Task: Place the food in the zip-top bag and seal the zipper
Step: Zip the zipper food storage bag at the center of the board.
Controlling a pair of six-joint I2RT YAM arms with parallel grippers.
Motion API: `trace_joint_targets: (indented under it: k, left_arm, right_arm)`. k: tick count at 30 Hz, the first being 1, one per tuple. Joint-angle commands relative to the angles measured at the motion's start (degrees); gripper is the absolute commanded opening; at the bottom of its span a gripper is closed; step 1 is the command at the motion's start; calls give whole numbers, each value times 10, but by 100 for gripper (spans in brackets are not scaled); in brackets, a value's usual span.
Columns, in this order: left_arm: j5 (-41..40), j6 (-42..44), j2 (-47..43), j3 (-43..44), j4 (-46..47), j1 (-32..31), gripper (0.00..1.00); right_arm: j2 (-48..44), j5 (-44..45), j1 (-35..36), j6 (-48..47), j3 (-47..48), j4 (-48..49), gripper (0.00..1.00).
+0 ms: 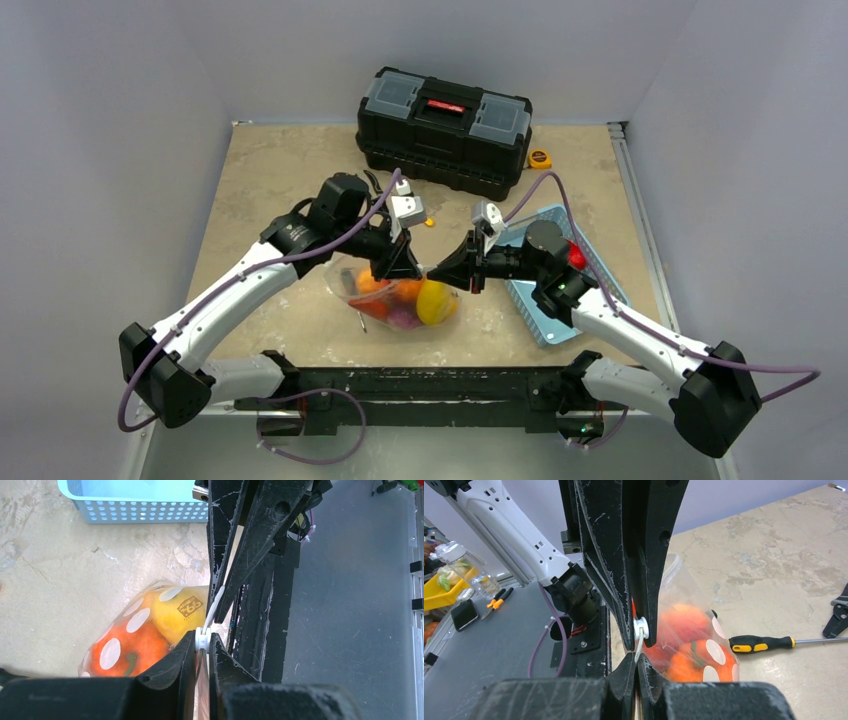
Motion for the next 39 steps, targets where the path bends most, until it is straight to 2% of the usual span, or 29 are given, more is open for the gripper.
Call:
trace_joint_targets:
  k: [1, 3, 6, 10, 16, 19, 20, 21, 25, 26, 30, 32, 34, 36, 39]
  left_arm:
    - [28, 11, -25, -10, 49, 7, 0]
    - [34, 9, -24, -12, 51, 7, 0]
    - [38, 11, -21, -11, 49, 7, 0]
    - [43, 11, -24, -12, 45, 7, 0]
    - [48, 14, -26, -14, 42, 7, 0]
    - [52, 15, -26, -14, 41, 7, 0]
    - [53, 14, -27, -14, 41, 7, 0]
    - [53, 14, -26, -13, 40, 7, 0]
    - [59, 12, -28, -12, 38, 7, 0]
    - [60, 8, -30, -11, 38, 7, 1]
    - [60, -9, -32, -7, 41, 7, 31]
    - [64, -17, -33, -13, 54, 7, 36]
    - [72, -19, -32, -17, 63, 7, 36]
    - [75, -22, -31, -20, 71, 7, 31]
    - [82, -23, -32, -26, 86, 7, 16]
  right_arm:
    - [-6, 4, -1, -10, 30, -2, 0]
    - [-3, 6, -1, -2, 34, -4, 0]
    - [-2, 2, -1, 22, 37, 14, 17]
    - [-2, 0, -1, 44, 37, 35, 21]
    - [13, -11, -1, 41, 48, 31, 17]
    - [17, -13, -1, 45, 48, 39, 19]
    - [17, -12, -1, 44, 48, 41, 12]
    - [18, -11, -1, 43, 51, 40, 0]
    - [27, -12, -1, 34, 55, 29, 0]
    - [26, -12, -1, 37, 51, 33, 0]
    - [20, -8, -1, 73, 25, 87, 0]
    - [24, -19, -1, 90, 19, 107, 0]
    - [28, -27, -1, 100, 15, 120, 0]
    - [29, -31, -1, 104, 14, 125, 0]
    - [26, -42, -1, 105, 13, 131, 0]
